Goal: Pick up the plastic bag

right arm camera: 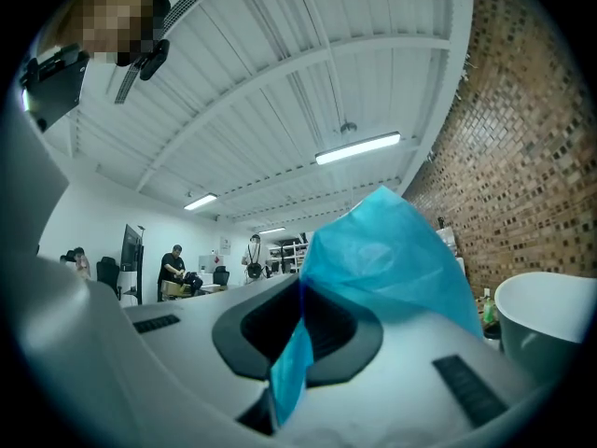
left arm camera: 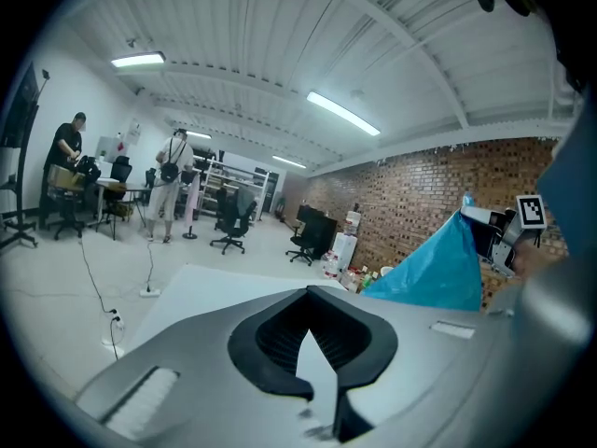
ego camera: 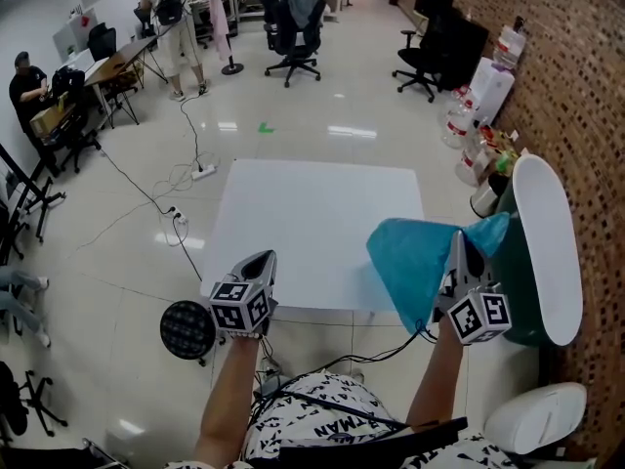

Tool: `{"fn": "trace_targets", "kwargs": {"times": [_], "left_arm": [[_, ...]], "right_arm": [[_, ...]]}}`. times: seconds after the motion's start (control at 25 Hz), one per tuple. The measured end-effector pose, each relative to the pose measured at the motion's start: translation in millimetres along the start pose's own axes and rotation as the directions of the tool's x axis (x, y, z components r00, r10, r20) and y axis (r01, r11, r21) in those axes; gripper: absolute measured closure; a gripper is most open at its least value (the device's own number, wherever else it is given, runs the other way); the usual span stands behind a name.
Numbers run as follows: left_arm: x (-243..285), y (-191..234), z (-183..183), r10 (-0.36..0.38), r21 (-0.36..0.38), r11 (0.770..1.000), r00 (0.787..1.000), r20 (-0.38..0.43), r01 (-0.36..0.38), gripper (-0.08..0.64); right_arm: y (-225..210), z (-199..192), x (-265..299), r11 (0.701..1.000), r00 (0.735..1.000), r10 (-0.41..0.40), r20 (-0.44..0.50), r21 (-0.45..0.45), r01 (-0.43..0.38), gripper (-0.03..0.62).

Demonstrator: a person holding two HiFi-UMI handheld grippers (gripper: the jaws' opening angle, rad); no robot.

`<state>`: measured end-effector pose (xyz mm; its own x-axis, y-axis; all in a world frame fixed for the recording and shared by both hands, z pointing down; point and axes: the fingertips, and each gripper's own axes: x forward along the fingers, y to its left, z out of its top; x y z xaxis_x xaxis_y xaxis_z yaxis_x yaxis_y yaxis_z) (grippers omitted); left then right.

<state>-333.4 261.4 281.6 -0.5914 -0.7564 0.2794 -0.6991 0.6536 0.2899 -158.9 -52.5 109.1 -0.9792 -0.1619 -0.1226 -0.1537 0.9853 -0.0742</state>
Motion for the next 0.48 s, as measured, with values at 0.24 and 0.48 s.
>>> {"fn": "trace_targets", "kwargs": {"times": [0.24,0.48], "left_arm": [[0,-1,-1,0.008,-0.006,1.000,1.000,-0.003,-0.008,0.560],[3,-10,-13,0.007,-0.007,1.000,1.000,-0.023,-0.008,0.560]], "right_arm": [[-25,-4,13,1.000,1.000,-0.004,-0.029,-0.025,0.003,0.592],[-57,-7,29,0.999,0.999,-0.004,-0.033,-0.042,0.003,0.592]]}}
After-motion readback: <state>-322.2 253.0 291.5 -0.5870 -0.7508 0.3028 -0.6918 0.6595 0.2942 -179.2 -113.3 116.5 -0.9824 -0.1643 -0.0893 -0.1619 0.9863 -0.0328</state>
